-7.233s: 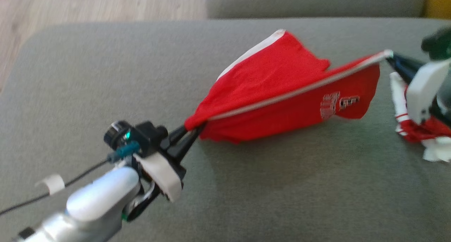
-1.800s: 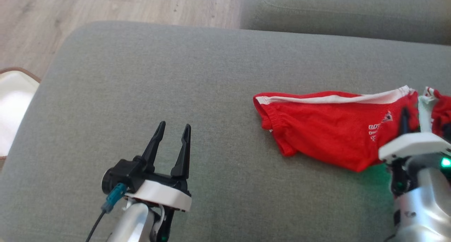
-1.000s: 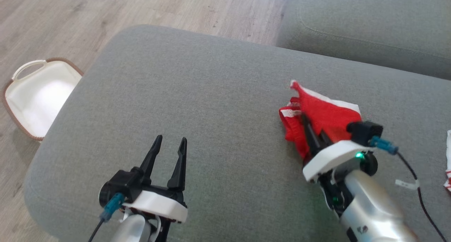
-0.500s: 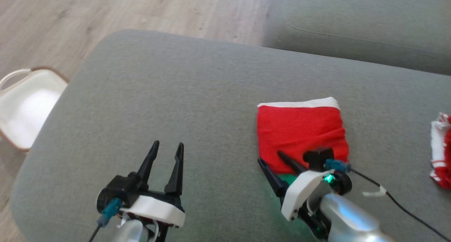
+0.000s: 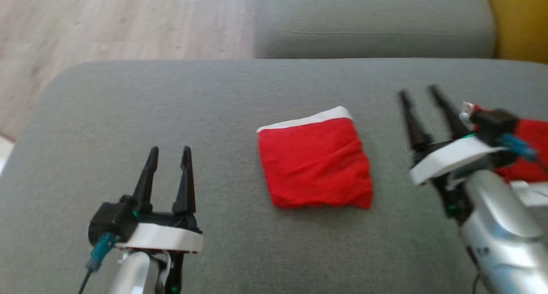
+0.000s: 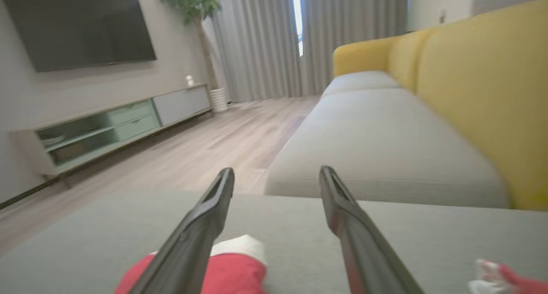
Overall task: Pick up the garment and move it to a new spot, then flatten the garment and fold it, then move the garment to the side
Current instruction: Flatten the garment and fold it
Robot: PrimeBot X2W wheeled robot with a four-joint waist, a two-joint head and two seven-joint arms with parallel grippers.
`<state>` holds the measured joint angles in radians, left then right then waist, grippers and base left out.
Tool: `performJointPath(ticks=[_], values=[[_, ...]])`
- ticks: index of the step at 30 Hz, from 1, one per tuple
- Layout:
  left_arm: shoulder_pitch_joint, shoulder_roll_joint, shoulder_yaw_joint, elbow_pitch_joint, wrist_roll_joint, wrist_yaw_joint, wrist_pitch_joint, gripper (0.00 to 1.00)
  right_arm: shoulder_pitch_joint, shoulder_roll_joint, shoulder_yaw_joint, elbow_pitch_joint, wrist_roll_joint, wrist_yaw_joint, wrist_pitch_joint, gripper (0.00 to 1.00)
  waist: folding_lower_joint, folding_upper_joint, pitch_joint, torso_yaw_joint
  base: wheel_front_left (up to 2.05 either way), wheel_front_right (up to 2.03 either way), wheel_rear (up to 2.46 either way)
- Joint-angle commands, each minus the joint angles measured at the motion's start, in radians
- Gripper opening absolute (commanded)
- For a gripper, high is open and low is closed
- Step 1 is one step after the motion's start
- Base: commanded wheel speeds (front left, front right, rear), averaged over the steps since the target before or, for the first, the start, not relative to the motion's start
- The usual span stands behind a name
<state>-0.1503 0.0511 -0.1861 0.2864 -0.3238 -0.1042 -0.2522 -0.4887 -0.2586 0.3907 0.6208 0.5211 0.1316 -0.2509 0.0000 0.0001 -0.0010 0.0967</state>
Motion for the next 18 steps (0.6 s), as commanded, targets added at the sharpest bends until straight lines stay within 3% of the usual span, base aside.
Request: performJointPath(ticks=[1, 5, 9, 18], values=[[-0.035, 0.005, 0.041, -0.039, 0.01, 0.003, -0.01, 1.0, 0.027, 0.007, -0.02, -0.043, -0.03, -0.001, -0.011, 1.0, 0.0, -0.0001, 0.004, -0.035, 0.0, 0.0, 0.0], [-0.028, 0.003, 0.066, -0.061, 0.021, 0.005, -0.01, 1.0, 0.139, 0.056, -0.208, -0.152, -0.188, -0.001, -0.011, 1.0, 0.0, -0.0001, 0.011, -0.07, 0.0, 0.0, 0.0], [-0.009, 0.001, 0.077, -0.06, 0.039, 0.002, -0.01, 1.0, 0.25, 0.137, -0.315, -0.252, -0.295, -0.001, -0.011, 1.0, 0.0, -0.0001, 0.016, -0.094, 0.0, 0.0, 0.0], [0.011, -0.001, 0.075, -0.055, 0.042, -0.001, -0.01, 1.0, 0.349, 0.201, -0.358, -0.336, -0.369, -0.001, -0.011, 1.0, 0.0, -0.0001, 0.034, -0.093, 0.0, 0.0, 0.0]])
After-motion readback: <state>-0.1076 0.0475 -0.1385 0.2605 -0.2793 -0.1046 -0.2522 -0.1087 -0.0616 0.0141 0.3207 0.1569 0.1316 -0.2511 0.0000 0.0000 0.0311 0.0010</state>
